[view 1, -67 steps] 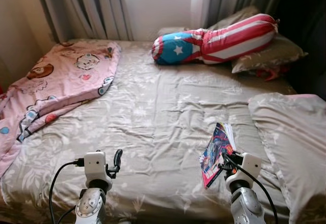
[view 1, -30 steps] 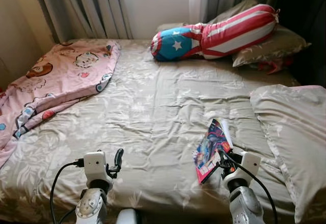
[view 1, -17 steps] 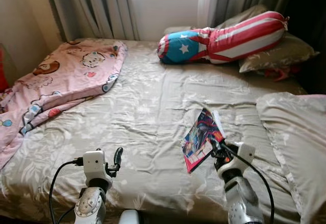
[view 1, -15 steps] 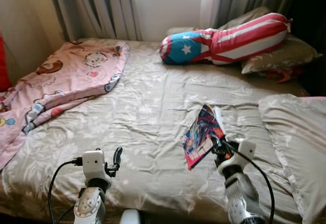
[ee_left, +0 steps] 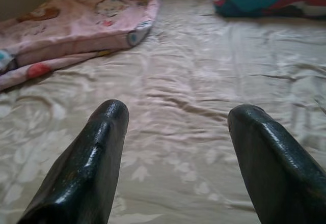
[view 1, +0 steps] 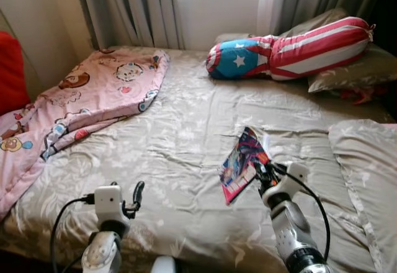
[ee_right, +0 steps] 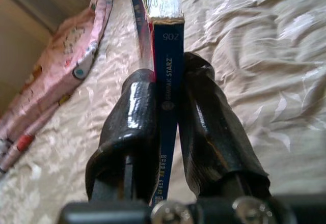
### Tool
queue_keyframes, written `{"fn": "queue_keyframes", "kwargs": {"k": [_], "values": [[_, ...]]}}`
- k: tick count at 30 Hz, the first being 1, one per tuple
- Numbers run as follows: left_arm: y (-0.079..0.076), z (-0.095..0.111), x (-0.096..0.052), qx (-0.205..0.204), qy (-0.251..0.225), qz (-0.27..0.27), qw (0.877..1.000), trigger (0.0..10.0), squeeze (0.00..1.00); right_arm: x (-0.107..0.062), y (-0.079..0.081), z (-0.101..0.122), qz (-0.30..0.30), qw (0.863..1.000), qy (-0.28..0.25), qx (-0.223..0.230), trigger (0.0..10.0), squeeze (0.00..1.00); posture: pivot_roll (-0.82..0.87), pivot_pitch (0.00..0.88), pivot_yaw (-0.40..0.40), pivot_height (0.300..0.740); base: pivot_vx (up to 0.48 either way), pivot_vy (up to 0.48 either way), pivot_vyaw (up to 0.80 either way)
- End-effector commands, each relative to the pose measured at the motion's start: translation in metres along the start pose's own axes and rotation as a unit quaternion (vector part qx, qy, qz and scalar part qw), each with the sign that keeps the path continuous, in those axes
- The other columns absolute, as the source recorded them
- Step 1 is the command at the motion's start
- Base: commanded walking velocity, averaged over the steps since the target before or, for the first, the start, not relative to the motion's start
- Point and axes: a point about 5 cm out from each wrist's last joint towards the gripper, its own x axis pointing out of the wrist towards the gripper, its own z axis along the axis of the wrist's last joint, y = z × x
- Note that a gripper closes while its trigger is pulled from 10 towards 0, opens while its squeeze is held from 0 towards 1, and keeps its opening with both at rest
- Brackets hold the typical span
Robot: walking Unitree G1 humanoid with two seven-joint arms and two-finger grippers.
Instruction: Clean up the room
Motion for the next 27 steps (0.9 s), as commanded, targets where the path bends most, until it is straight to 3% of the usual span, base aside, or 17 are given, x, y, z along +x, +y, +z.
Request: {"fn": "queue_keyframes", "kwargs": {"k": [1,3,5,7,9,14,18,21,22,27], "values": [[0.005,-0.002,-0.007,0.012,0.012,-0.004,1.000,10.0,0.00,0.008,0.005,0.007,0.006,1.000,-0.001,0.030,10.0,0.00,0.10,0.025,0.040,0.648,0.000,0.000,0.00],[0.010,-0.002,-0.013,0.018,0.017,-0.003,1.000,10.0,0.00,0.011,0.008,0.011,-0.002,0.999,-0.007,0.041,10.0,0.00,0.12,0.036,0.047,0.648,0.000,0.000,0.00],[0.015,-0.001,-0.021,0.026,0.022,-0.001,0.999,10.0,0.00,0.014,0.005,0.017,-0.016,0.993,-0.026,0.116,10.0,0.00,0.15,0.052,0.059,0.648,0.000,0.000,0.00],[0.018,-0.001,-0.025,0.028,0.025,0.000,0.999,10.0,0.00,0.014,0.001,0.018,-0.034,0.990,-0.028,0.136,10.0,0.00,0.15,0.054,0.061,0.648,0.000,0.000,0.00],[0.020,0.000,-0.032,0.036,0.031,-0.010,0.999,10.0,0.00,0.011,-0.008,0.014,-0.067,0.980,-0.019,0.184,10.0,0.00,0.18,0.072,0.074,0.648,0.000,0.000,0.00],[0.022,0.006,-0.044,0.059,0.034,-0.029,0.997,10.0,0.00,0.001,-0.024,0.000,-0.122,0.963,0.002,0.242,10.0,0.00,0.23,0.099,0.085,0.648,0.000,0.000,0.00],[0.026,0.010,-0.051,0.065,0.038,-0.029,0.997,10.0,0.00,-0.003,-0.030,-0.003,-0.139,0.959,0.005,0.246,10.0,0.00,0.24,0.111,0.089,0.648,0.000,0.000,0.00],[0.029,0.013,-0.060,0.070,0.046,-0.028,0.996,10.0,0.00,-0.011,-0.042,-0.007,-0.176,0.949,-0.003,0.261,10.0,0.00,0.25,0.126,0.094,0.648,0.000,0.000,0.00],[0.030,0.013,-0.064,0.073,0.052,-0.029,0.996,10.0,0.00,-0.020,-0.053,-0.012,-0.212,0.941,-0.002,0.265,10.0,0.00,0.26,0.141,0.098,0.648,0.000,0.000,0.00],[0.032,0.014,-0.073,0.077,0.062,-0.032,0.995,10.0,0.00,-0.033,-0.064,-0.025,-0.243,0.935,0.012,0.260,10.0,0.00,0.26,0.157,0.105,0.648,0.000,0.000,0.00]]}}
